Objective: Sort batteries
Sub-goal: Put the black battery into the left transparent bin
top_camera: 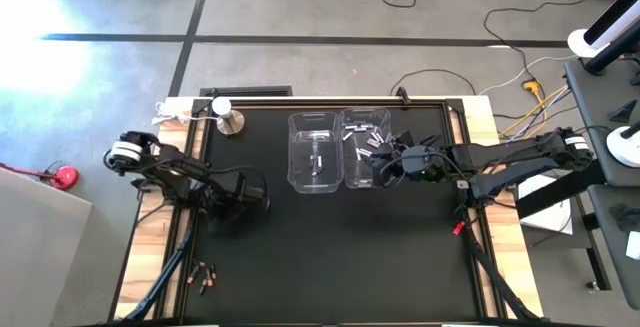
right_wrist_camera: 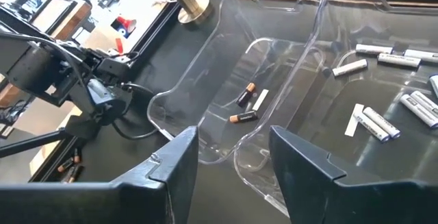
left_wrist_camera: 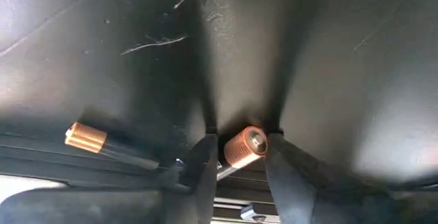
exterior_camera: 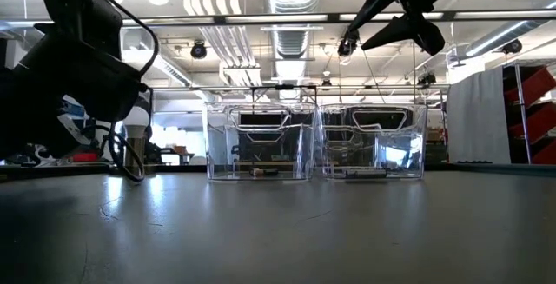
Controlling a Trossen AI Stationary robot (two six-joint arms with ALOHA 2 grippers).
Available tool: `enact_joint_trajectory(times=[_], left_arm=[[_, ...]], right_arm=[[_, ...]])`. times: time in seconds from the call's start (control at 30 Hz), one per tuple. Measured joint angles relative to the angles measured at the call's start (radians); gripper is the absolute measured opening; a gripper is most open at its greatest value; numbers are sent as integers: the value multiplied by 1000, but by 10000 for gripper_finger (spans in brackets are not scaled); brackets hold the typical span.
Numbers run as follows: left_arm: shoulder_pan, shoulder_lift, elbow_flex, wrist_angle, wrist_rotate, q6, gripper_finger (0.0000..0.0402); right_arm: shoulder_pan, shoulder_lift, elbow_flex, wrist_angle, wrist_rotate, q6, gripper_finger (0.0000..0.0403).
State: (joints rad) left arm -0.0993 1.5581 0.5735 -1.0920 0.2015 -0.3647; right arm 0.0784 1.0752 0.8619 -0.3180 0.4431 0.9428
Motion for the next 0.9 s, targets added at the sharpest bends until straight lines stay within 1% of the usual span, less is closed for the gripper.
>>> enact_joint_trajectory(times=[0.07, 0.17, 0.2, 0.27, 0.33, 0.47, 0.57, 0.73, 0.8, 0.9], left_arm=[[-11, 0, -1, 0, -6, -2, 79], [-12, 0, -3, -3, -21, -35, 32], [-12, 0, -3, -3, -24, -50, 24], [-14, 0, -4, 0, -25, -60, 24], [-23, -4, 2, -1, -30, -64, 24], [-34, -42, 47, 21, -38, -63, 24], [-33, -95, 99, 49, -46, -81, 24], [-39, -212, 185, -7, -48, -126, 24], [-47, -269, 216, -54, -64, -138, 24], [-58, -351, 273, -68, -110, -121, 25]], right_arm=[[0, 0, 0, 0, -5, 0, 173], [0, 0, 0, 0, -5, 0, 171], [0, 0, 0, 0, -6, -1, 170], [0, -5, 5, -10, -23, -21, 166], [4, -11, 38, -52, -33, -57, 162], [8, -14, 163, -219, 0, -101, 153], [9, -6, 270, -343, 23, -127, 147], [23, 8, 433, -491, 30, -149, 141], [37, 13, 486, -533, 30, -154, 141], [50, 14, 537, -593, 30, -157, 144]])
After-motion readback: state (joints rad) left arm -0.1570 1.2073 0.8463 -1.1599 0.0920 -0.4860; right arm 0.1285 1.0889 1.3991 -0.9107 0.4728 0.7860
